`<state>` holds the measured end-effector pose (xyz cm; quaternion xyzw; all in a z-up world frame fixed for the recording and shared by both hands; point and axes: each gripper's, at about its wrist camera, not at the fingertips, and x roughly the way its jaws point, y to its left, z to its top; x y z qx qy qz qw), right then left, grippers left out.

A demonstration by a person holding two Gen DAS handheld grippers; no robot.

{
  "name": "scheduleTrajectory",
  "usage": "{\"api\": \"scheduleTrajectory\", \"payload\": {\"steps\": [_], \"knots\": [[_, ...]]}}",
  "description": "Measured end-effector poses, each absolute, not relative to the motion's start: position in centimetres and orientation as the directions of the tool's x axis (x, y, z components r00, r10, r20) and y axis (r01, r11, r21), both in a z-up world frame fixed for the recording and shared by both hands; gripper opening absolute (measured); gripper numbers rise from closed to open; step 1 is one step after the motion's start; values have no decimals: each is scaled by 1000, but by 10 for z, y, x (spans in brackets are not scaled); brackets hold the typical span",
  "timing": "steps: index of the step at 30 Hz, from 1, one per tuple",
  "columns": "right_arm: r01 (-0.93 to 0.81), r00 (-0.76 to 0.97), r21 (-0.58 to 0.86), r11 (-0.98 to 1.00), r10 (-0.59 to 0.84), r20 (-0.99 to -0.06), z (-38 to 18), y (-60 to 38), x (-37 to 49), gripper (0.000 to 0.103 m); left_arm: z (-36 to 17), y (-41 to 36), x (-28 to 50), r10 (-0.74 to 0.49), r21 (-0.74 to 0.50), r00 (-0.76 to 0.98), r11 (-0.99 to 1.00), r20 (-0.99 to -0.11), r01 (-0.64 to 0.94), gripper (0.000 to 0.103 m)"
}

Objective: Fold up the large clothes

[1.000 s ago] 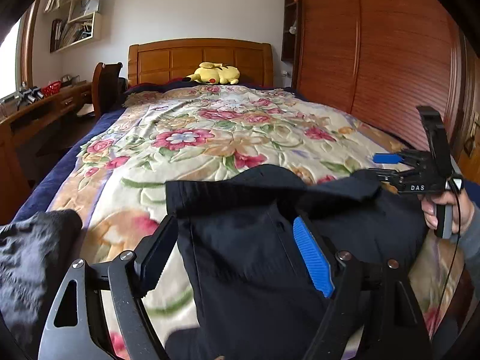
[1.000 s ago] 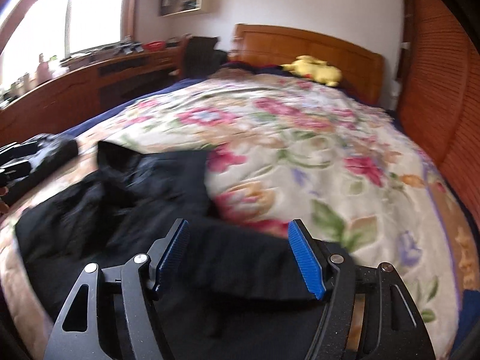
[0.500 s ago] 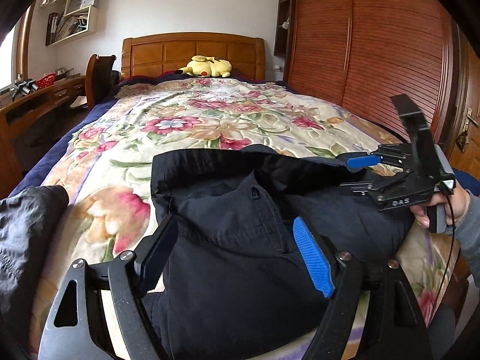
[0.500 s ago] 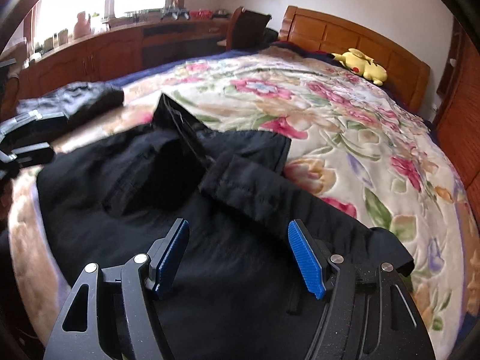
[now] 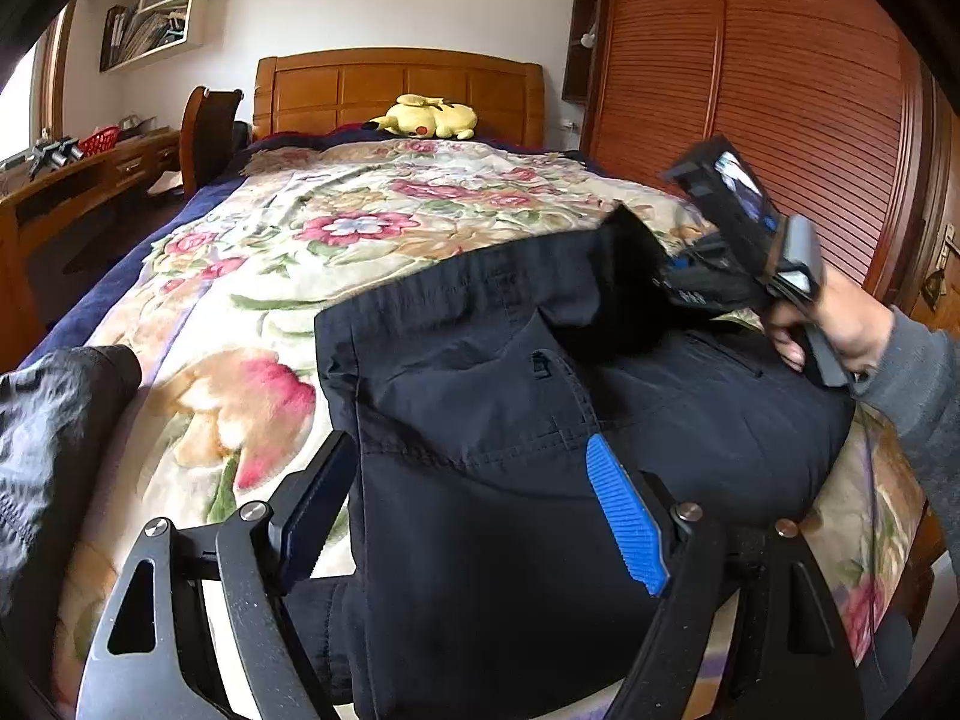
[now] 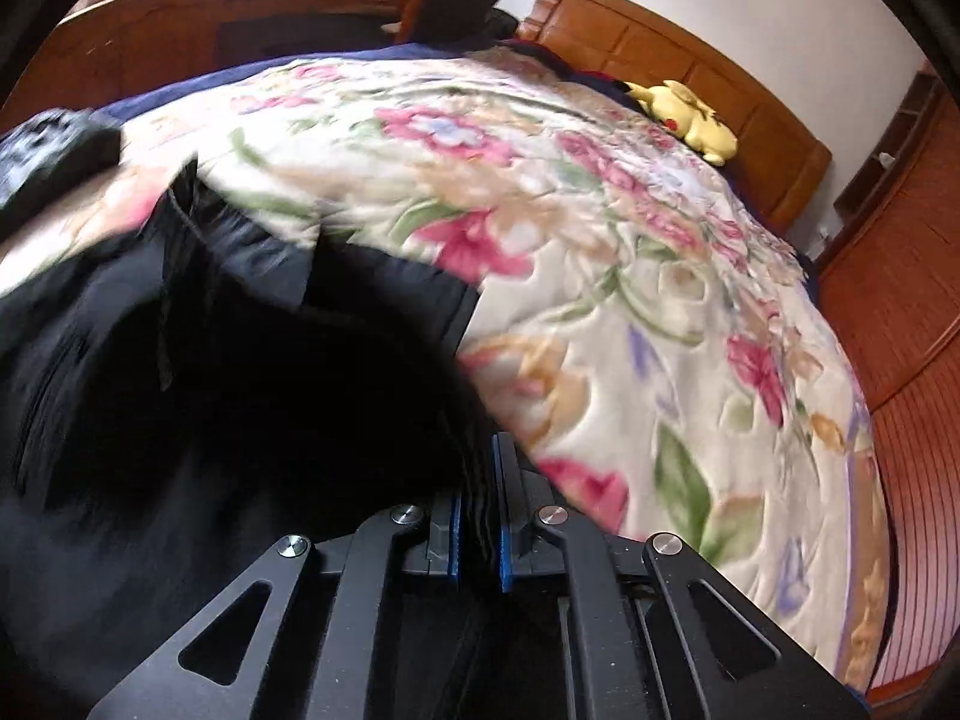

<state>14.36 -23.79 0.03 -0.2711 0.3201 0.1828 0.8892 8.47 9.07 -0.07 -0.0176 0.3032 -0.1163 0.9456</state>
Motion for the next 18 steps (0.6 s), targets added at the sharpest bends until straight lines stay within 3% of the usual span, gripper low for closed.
{"api": "scheduleTrajectory", "payload": {"steps": [6, 8, 9, 10, 16, 18], "knots": [[-431, 760, -367, 824, 112, -640, 2, -219, 174, 10, -7, 89, 86, -228, -96, 780, 973, -583, 212, 80], [-440, 745, -345, 829, 122, -656, -1, -219, 175, 35, -10, 88, 87, -232, -101, 773, 971, -590, 215, 80], [-467, 710, -303, 831, 148, -689, -2, -221, 177, 58, -11, 86, 87, -237, -101, 770, 970, -592, 221, 80], [-477, 694, -278, 834, 163, -701, -3, -228, 176, 64, -11, 83, 86, -239, -95, 769, 969, -593, 227, 80], [-419, 717, -231, 878, 164, -677, 8, -277, 168, 70, -10, 75, 83, -249, -92, 767, 966, -592, 243, 80], [-369, 719, -291, 883, 73, -691, 0, -294, 172, 70, -11, 74, 82, -246, -87, 765, 966, -595, 243, 80]]}}
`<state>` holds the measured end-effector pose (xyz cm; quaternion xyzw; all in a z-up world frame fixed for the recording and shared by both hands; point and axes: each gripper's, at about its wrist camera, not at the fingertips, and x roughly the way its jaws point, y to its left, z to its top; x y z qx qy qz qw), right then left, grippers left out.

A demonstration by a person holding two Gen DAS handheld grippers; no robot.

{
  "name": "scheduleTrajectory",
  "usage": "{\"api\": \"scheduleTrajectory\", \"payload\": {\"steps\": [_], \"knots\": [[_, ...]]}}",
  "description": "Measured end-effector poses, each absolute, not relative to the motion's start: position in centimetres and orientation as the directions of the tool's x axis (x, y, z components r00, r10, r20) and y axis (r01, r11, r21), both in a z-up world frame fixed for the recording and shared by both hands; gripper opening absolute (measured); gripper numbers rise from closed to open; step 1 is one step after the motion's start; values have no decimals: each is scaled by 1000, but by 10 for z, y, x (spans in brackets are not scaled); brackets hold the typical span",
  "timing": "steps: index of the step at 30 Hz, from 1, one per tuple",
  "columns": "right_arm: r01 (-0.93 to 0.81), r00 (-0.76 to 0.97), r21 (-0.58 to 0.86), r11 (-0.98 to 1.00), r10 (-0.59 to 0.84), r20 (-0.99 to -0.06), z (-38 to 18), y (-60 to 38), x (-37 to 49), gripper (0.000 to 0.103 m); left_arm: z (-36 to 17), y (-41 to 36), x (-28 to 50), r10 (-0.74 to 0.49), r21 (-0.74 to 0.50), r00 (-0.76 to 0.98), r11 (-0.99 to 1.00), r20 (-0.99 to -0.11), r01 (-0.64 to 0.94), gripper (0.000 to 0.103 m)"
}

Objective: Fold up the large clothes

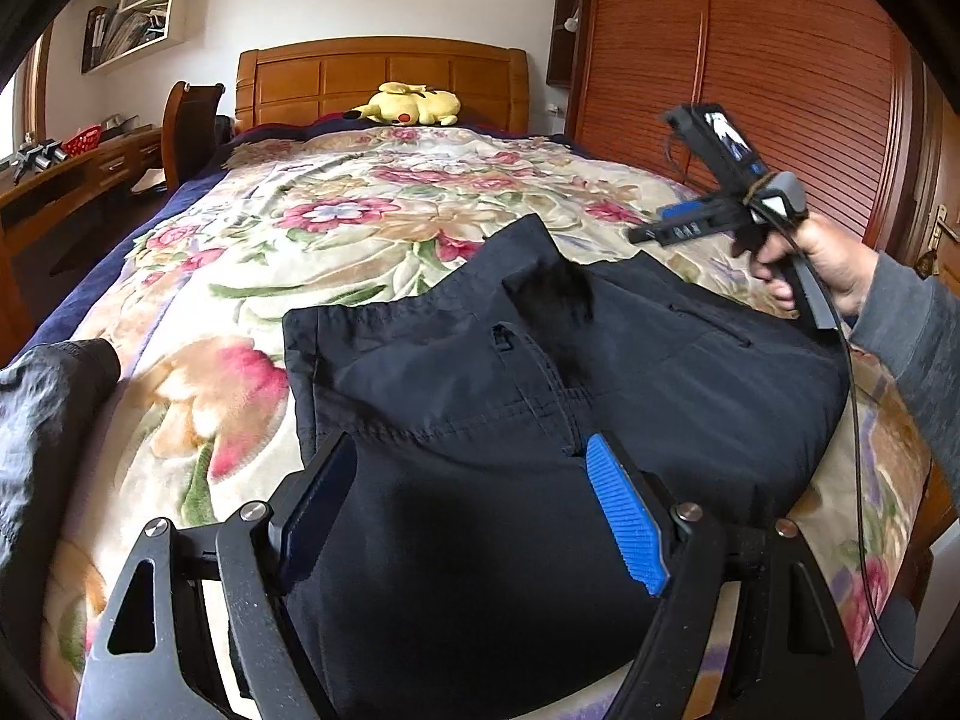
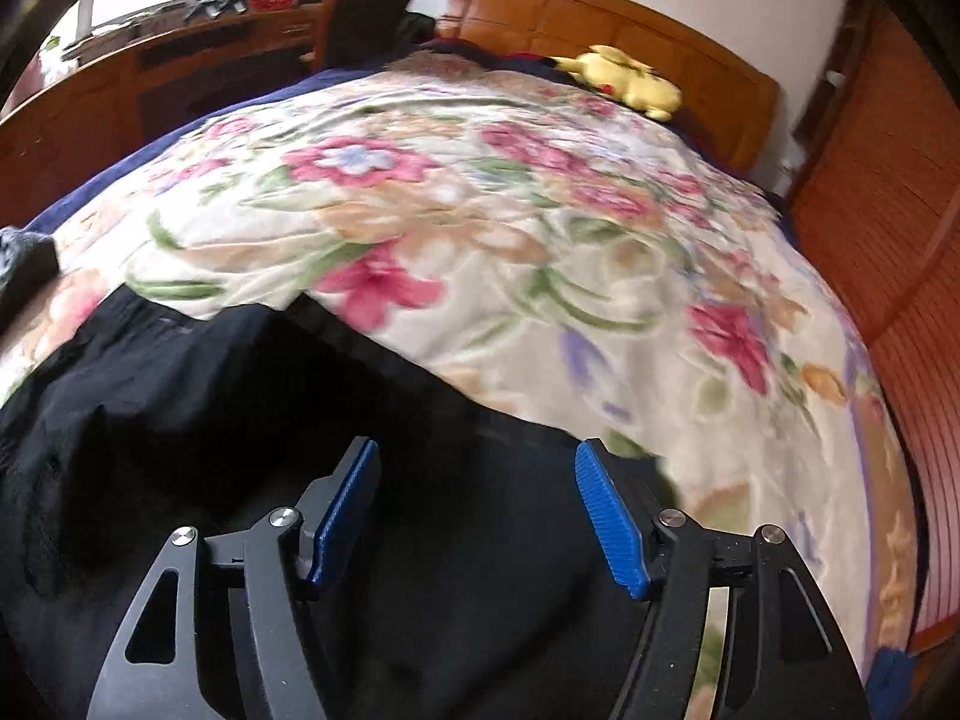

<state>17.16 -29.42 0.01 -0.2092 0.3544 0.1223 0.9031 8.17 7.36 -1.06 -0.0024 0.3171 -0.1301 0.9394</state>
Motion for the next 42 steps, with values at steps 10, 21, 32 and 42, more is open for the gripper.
{"api": "scheduleTrajectory", "payload": {"steps": [10, 21, 32, 42], "knots": [[-264, 571, -73, 962, 94, -816, -54, -369, 203, 58, -13, 73, 84, -237, -78, 761, 968, -604, 239, 80], [-253, 636, -114, 961, 76, -768, -41, -392, 194, 4, -16, 75, 86, -238, -75, 755, 967, -611, 244, 80], [-211, 716, -161, 964, 40, -697, -16, -400, 132, 36, -15, 79, 71, -236, -79, 761, 968, -604, 238, 80], [-406, 737, -68, 911, 283, -614, -18, -365, 5, 59, -16, 83, 58, -231, -92, 768, 971, -597, 220, 80]]}}
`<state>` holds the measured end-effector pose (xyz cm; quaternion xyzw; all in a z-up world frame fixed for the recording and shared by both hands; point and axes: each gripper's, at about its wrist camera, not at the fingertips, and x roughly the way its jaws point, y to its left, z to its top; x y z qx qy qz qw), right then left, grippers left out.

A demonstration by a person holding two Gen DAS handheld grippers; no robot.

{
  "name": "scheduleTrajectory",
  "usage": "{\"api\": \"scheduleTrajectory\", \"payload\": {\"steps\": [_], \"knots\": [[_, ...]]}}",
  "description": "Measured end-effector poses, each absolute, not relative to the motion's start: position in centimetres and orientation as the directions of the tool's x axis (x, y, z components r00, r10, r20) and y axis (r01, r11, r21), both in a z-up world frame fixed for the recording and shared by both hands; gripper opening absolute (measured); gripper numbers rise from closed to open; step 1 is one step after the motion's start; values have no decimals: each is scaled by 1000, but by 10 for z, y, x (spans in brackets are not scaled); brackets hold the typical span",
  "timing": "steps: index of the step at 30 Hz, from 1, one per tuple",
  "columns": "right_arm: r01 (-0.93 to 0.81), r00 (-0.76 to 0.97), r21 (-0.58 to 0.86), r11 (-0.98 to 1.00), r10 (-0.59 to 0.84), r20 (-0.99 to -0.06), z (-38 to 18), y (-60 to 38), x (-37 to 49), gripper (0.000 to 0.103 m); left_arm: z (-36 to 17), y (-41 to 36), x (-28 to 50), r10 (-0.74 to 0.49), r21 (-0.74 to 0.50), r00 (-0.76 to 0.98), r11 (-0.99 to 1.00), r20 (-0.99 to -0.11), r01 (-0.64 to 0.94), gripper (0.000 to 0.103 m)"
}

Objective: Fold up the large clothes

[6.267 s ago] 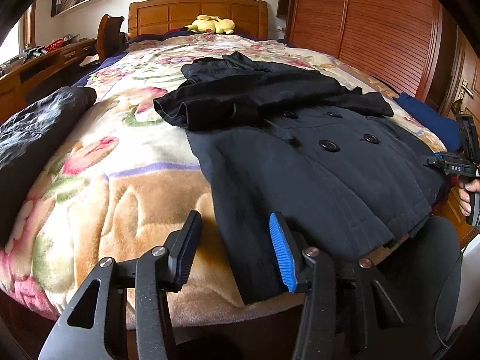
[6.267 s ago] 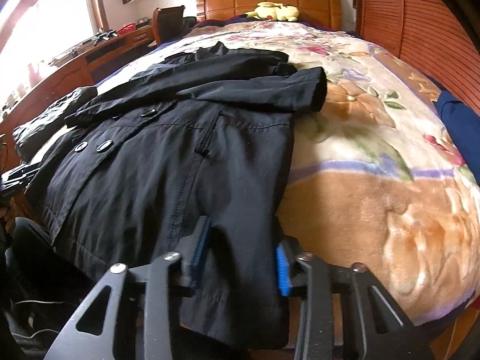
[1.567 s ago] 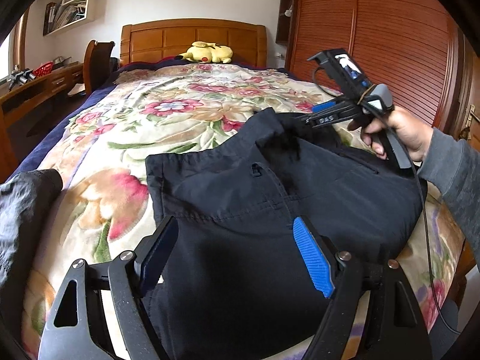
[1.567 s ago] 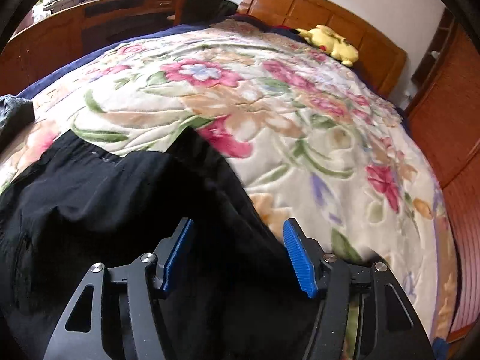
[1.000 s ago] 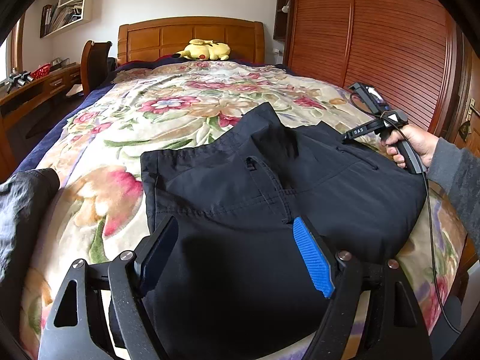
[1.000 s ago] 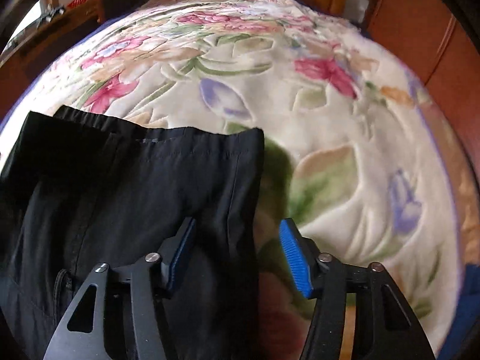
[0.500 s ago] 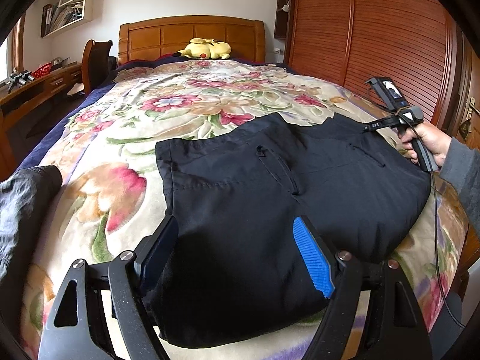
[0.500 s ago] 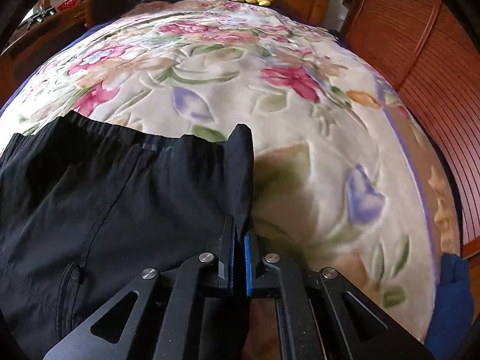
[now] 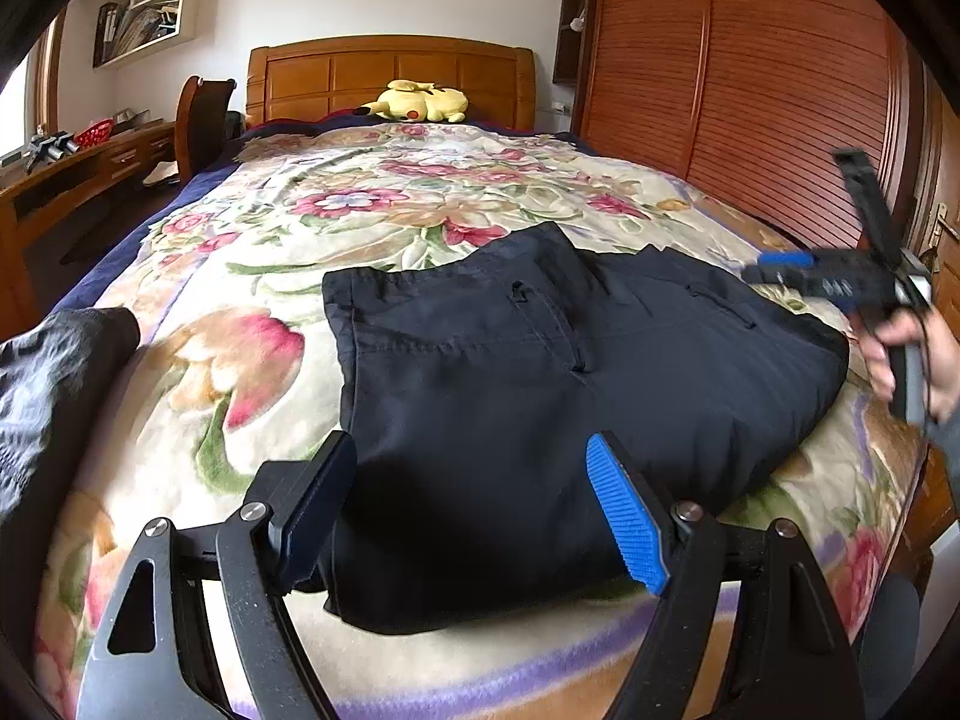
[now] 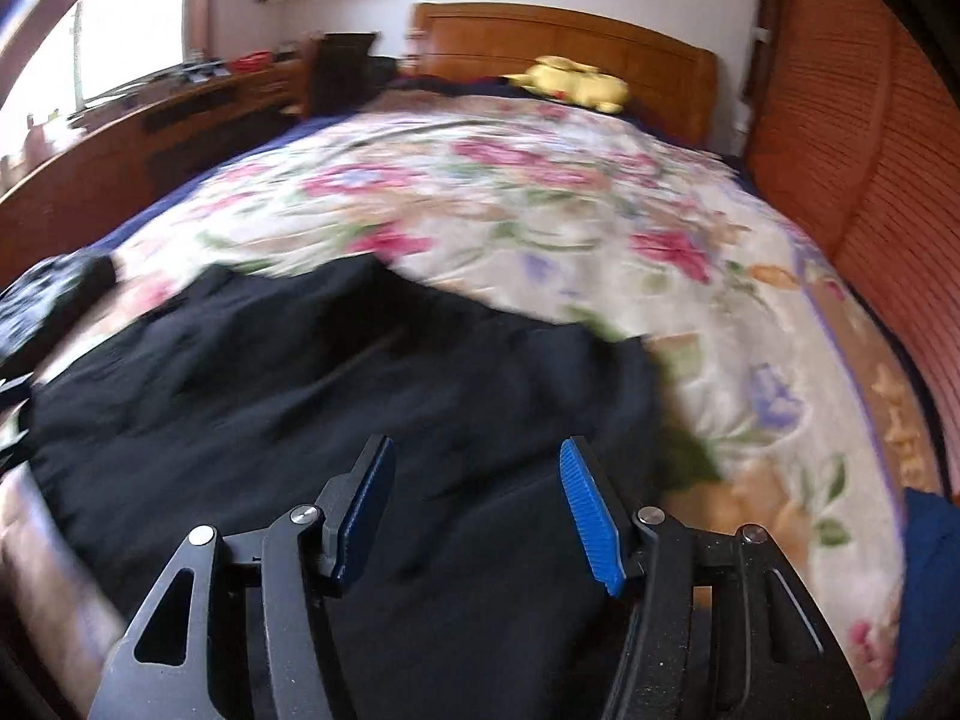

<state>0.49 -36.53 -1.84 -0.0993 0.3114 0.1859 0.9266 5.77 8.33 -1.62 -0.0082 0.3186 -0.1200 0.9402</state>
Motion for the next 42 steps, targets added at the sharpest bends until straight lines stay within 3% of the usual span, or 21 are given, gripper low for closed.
{"api": "scheduleTrajectory", "payload": {"steps": [11, 20, 29, 36, 41, 42], "knots": [[-526, 692, -34, 850, 405, -597, -49, -324, -42, 59, -21, 93, 43, -223, -100, 772, 974, -595, 204, 80], [-507, 701, -80, 858, 356, -618, -65, -315, -56, 59, -37, 103, 39, -206, -106, 739, 978, -642, 180, 65], [-496, 693, -110, 861, 316, -647, -84, -301, -47, 60, -46, 101, 36, -208, -119, 714, 978, -669, 173, 64], [-495, 690, -81, 865, 335, -642, -90, -300, -45, 61, -50, 97, 36, -224, -137, 698, 974, -680, 179, 50], [-494, 687, -72, 866, 338, -643, -89, -301, -45, 62, -34, 92, 39, -243, -151, 716, 970, -655, 191, 21], [-494, 687, -68, 867, 342, -641, -89, -302, -46, 62, -29, 89, 39, -247, -150, 726, 969, -642, 197, 19]]}}
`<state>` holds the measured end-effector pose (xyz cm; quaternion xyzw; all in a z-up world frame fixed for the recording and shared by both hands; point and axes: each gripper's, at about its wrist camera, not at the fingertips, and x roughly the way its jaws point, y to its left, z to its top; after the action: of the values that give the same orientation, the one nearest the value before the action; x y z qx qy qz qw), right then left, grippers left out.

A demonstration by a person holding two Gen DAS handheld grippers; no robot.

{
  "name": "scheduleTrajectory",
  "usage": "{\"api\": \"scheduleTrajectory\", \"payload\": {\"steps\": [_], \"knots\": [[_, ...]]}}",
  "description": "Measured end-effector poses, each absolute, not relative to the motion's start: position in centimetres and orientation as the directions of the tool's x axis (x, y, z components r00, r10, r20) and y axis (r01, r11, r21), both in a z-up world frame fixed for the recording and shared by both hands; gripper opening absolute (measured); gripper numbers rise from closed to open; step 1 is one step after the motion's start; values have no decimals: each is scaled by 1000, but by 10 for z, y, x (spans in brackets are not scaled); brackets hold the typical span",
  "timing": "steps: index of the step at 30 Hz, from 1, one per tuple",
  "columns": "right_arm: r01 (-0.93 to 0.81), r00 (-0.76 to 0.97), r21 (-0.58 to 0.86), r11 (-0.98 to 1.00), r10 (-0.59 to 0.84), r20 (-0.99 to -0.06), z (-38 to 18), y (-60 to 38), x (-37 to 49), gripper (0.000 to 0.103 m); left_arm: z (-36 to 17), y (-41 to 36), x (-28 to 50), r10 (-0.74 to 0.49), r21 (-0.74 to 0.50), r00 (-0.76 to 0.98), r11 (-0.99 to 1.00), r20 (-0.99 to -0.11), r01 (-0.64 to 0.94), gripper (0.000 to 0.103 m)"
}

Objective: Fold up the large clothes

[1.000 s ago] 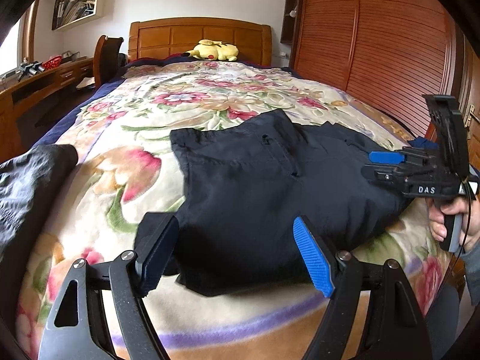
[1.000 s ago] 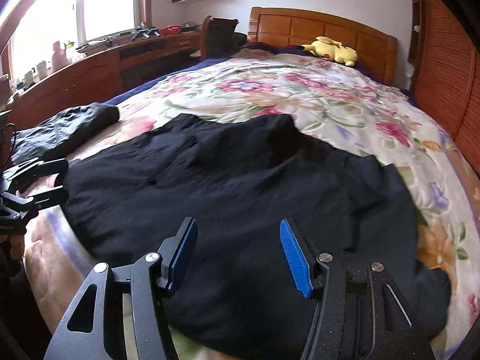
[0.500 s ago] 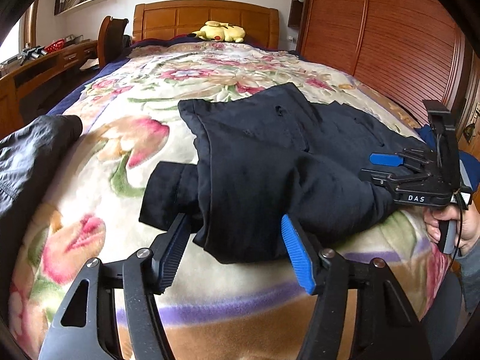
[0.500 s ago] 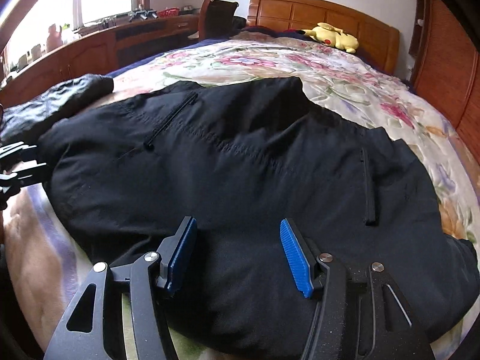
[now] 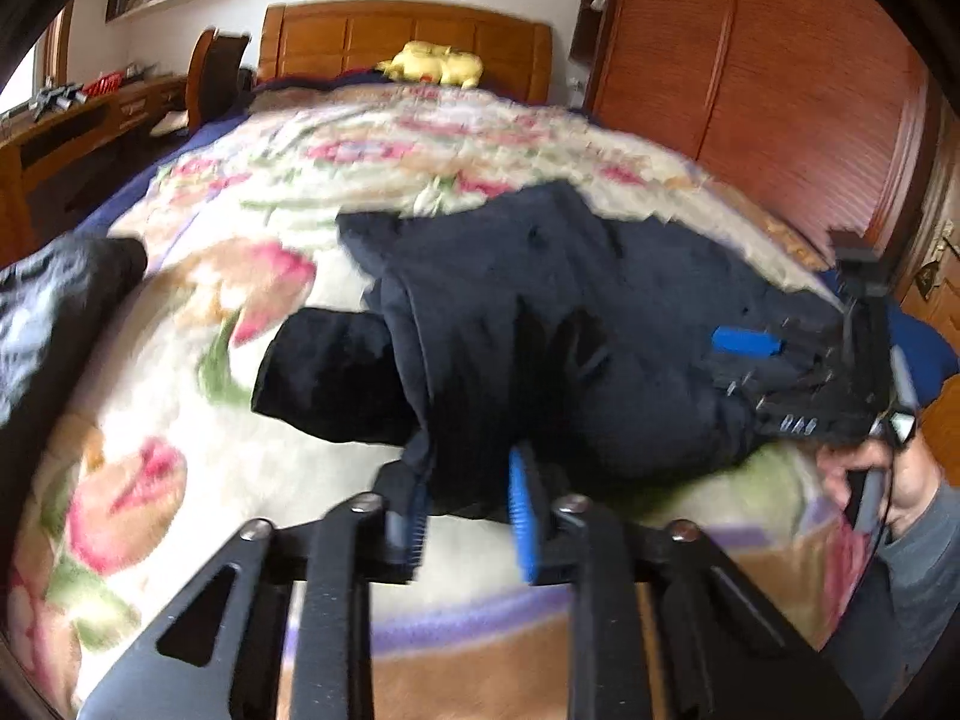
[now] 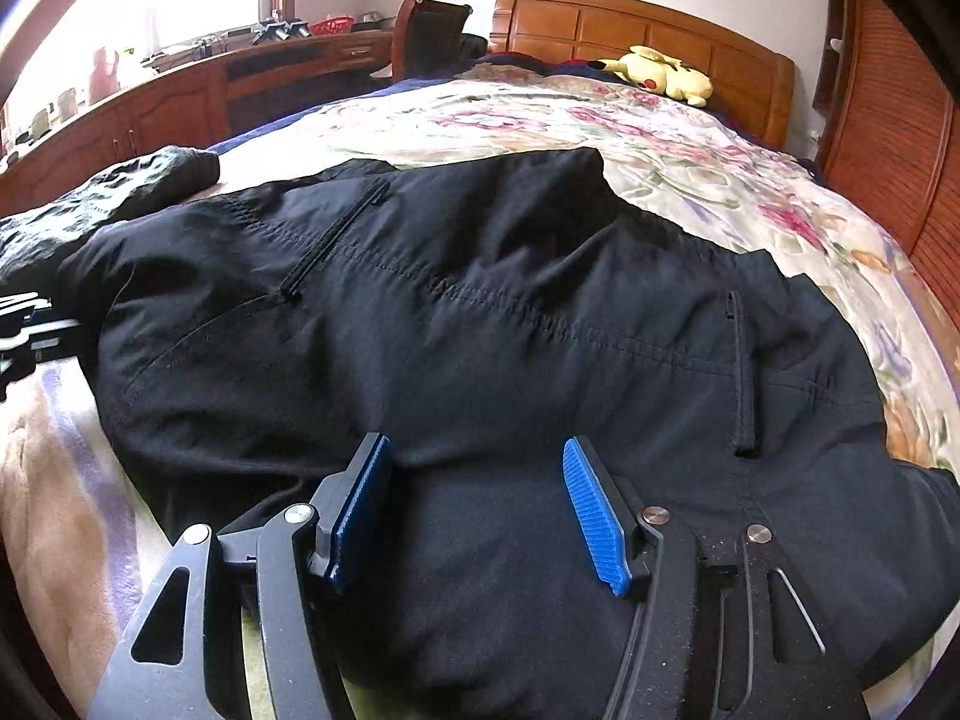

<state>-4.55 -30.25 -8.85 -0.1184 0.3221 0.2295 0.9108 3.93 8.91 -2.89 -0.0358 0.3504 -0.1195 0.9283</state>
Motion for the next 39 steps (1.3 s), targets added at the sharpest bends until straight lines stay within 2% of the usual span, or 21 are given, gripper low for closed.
{"api": "scheduleTrajectory", "payload": {"steps": [5, 10, 17, 27, 33, 39], "knots": [[-509, 691, -22, 861, 393, -606, -79, -321, -64, 62, 4, 66, 41, -232, -104, 788, 972, -570, 210, 11], [-495, 722, -21, 868, 398, -567, -69, -345, -78, 62, 38, 39, 52, -252, -74, 825, 966, -507, 250, 9], [-409, 783, -11, 912, 345, -518, -58, -397, -85, 62, 78, -25, 65, -288, 43, 839, 938, -462, 345, 8], [-251, 865, 59, 966, 252, -434, -49, -469, -106, 62, 98, -116, 79, -377, 118, 803, 872, -461, 476, 7], [-221, 876, 48, 974, 220, -430, -51, -478, -120, 62, 102, -163, 83, -473, 74, 739, 818, -479, 571, 6], [-206, 881, 45, 977, 206, -427, -52, -485, -123, 62, 80, -187, 88, -506, 37, 685, 790, -525, 612, 6]]}}
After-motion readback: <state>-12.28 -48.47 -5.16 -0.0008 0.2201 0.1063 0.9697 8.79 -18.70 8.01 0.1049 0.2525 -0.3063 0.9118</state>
